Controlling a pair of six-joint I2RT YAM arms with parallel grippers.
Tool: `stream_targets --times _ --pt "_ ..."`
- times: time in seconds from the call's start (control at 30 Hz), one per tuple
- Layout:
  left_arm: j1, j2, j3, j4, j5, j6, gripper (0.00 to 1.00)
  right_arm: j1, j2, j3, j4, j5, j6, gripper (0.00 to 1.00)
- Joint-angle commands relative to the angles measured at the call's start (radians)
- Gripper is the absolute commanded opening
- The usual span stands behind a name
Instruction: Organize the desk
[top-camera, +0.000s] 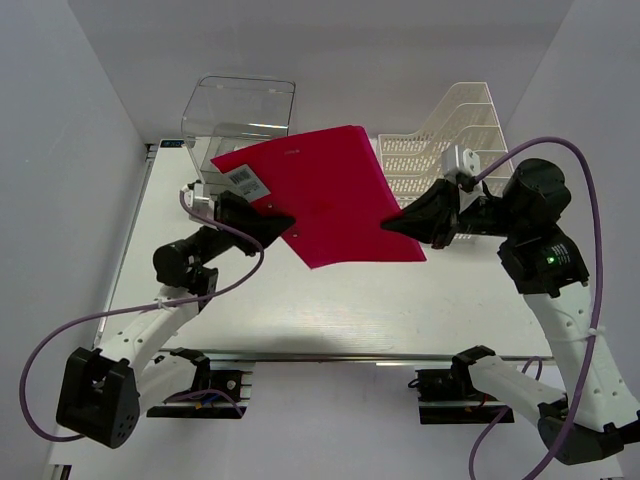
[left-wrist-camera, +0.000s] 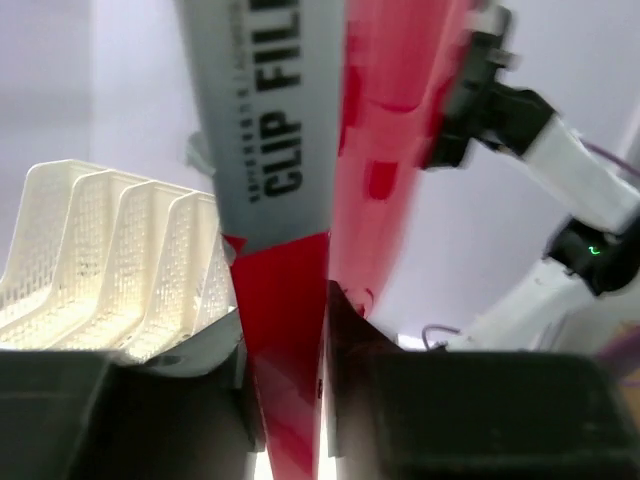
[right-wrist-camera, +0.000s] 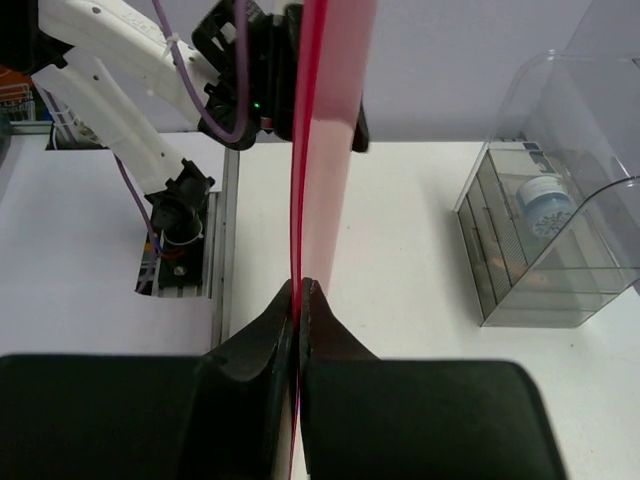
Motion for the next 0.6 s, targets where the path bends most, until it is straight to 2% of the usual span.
stream_targets --times 0.0,0.07,0.1,0.13,0.27,0.3,0.33,0.37,0.4,0.43,0.47,0.57 --pt "-0.017 -0.047 0.028 0.084 0.043 -0.103 0.28 -0.007 0.001 -0.027 0.114 -0.096 0.072 0.00" --pt "-0.017 -0.064 0.032 0.075 0.054 -0.128 0.17 -0.021 0.007 -0.027 0.114 -0.082 0.071 0.00" --pt "-0.017 -0.083 0.041 0.070 0.060 -0.140 0.04 -0.022 0.009 -0.029 0.116 -0.074 0.069 0.00" --pt "-0.017 -0.089 0.045 0.066 0.060 -0.145 0.00 -0.028 0.012 -0.029 0.113 -0.058 0.071 0.00" --pt "-0.017 -0.130 0.066 -0.006 0.048 -0.162 0.00 -0.044 0.022 -0.027 0.105 0.022 0.071 0.00" --pt "-0.017 -0.140 0.074 -0.031 0.045 -0.163 0.00 -0.051 0.022 -0.027 0.091 0.045 0.072 0.11" --pt "-0.017 -0.147 0.095 -0.061 0.046 -0.151 0.00 -0.053 0.024 -0.026 0.079 0.094 0.054 0.33" --pt "-0.017 -0.155 0.110 -0.162 0.048 -0.133 0.00 -0.054 0.023 -0.020 0.064 0.128 0.046 0.67" --pt "-0.017 -0.160 0.130 -0.239 0.046 -0.107 0.00 -0.057 0.018 -0.020 0.042 0.163 0.037 0.82" --pt "-0.017 -0.166 0.179 -0.315 0.045 -0.014 0.00 -0.059 0.007 -0.020 0.030 0.258 0.013 0.89" --pt "-0.017 -0.178 0.204 -0.480 0.039 0.036 0.00 -0.059 0.000 -0.021 0.018 0.325 0.008 0.89" --pt "-0.017 -0.178 0.296 -0.711 -0.018 0.194 0.00 -0.067 -0.039 -0.050 -0.012 0.623 -0.014 0.89"
